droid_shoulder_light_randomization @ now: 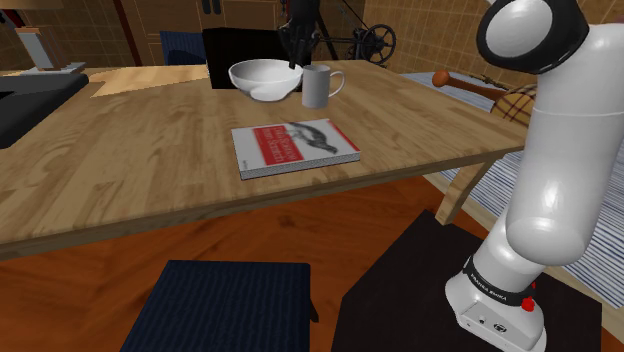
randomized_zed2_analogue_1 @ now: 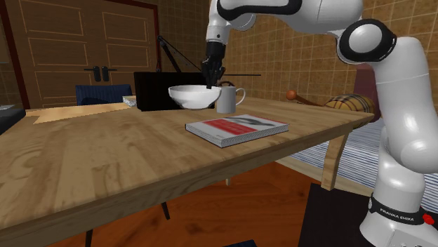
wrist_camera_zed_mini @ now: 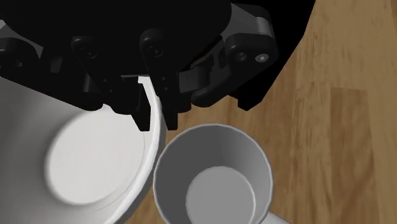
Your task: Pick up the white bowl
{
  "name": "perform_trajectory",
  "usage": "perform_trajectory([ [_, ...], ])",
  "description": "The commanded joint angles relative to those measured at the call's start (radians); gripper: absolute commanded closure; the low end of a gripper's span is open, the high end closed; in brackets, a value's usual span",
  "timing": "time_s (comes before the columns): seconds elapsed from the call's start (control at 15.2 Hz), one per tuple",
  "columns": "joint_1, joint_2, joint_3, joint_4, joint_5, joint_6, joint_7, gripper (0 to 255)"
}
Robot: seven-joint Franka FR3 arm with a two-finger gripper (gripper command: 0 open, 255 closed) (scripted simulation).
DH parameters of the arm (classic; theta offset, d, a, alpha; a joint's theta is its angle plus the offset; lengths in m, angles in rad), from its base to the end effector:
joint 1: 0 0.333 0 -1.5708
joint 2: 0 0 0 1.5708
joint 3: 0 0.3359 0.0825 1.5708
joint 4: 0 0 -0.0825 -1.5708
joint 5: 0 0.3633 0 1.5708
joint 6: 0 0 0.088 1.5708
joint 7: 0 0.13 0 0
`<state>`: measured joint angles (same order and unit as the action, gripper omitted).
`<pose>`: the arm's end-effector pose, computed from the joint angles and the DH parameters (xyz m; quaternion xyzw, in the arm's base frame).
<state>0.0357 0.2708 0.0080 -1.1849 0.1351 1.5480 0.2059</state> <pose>0.6189 0.0440 0.6382 -0.9937 0.0763 -0.0372 0.0736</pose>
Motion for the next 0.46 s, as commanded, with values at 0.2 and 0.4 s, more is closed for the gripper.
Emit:
perform_trajectory([
  [0.2,-0.002,0.052,0.001,0.152,0.001,-0.099,0.011,255],
  [0.4,-0.003,0.067,0.001,0.191,0.001,-0.123,0.014,255],
])
